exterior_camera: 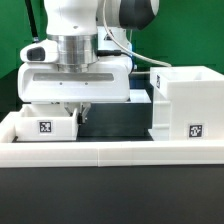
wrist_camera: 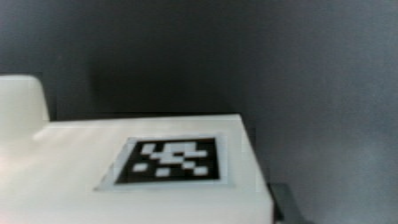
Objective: Assemble drawer
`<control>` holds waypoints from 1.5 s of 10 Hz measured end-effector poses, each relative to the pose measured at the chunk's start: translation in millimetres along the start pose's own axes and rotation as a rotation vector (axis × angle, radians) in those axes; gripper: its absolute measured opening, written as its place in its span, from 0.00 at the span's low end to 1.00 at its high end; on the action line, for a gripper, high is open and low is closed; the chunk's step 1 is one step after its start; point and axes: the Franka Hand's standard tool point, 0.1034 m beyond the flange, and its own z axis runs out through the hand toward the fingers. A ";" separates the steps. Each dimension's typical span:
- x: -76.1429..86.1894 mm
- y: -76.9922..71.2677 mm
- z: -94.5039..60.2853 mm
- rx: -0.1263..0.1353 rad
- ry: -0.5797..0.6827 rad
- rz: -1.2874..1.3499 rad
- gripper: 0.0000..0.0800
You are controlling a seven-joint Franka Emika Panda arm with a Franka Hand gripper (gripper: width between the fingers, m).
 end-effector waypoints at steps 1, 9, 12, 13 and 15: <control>0.0 0.0 0.0 0.000 0.000 0.000 0.05; 5.7 -10.5 -13.8 0.003 -0.010 -0.093 0.05; 6.9 -13.4 -21.7 0.013 -0.011 -0.087 0.05; 6.0 -13.1 -20.4 0.012 -0.014 -0.106 0.05; 5.5 -14.1 -17.3 0.003 -0.009 -0.298 0.05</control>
Offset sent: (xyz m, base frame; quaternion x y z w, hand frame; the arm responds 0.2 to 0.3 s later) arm 0.0000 0.0000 0.0000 0.0000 0.0000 0.0000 1.0000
